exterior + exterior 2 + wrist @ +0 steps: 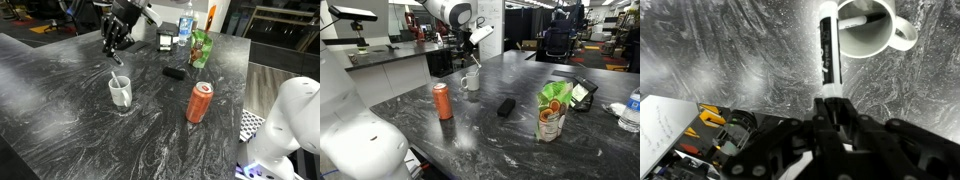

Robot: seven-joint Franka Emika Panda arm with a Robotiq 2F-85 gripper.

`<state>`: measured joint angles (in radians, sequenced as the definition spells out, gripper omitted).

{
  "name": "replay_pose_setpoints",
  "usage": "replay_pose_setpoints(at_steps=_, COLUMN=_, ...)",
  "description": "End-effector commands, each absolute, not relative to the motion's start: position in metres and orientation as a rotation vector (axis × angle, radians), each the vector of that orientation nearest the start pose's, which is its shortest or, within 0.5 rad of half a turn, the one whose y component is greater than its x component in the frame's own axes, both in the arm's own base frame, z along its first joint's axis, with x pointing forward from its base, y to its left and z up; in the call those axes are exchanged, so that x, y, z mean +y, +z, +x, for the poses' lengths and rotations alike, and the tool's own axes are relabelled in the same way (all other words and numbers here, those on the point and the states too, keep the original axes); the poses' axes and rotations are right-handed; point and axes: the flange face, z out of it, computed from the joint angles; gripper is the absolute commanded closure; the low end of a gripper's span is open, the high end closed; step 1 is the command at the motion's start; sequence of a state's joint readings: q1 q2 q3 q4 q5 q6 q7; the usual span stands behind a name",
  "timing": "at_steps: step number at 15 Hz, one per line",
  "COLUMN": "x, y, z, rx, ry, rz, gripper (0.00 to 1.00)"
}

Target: Remove the marker from the mug

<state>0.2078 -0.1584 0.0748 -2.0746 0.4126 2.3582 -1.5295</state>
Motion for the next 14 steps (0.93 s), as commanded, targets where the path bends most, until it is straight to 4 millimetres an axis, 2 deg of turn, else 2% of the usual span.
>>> replay_pose_setpoints(at_steps=1, x=0.148, y=0.575, z=0.501, rx=2.009, ry=0.879, rz=2.119, gripper=0.96)
replay_pose_setpoints(at_steps=3, x=0.137, y=0.577, z=0.497, rx=1.901, ry=0.865, rz=2.176, gripper=0.96)
replay_pose_setpoints(at_steps=6, x=0.117, y=0.558, z=0.495, rx=1.737, ry=0.83, rz=2.267, gripper=0.96)
replay_pose_setpoints(at_steps=8, x=0.105, y=0.532, z=0.497, rx=1.625, ry=0.785, rz=2.333, gripper=0.96)
replay_pose_setpoints(at_steps=12, x=0.068, y=0.47, z=0.494, rx=1.393, ry=0.687, rz=2.516, gripper=0.96)
replay_pose_setpoints(at_steps=14, x=0.058, y=0.447, z=0.491, rx=1.35, ry=0.679, rz=2.599, gripper=0.96)
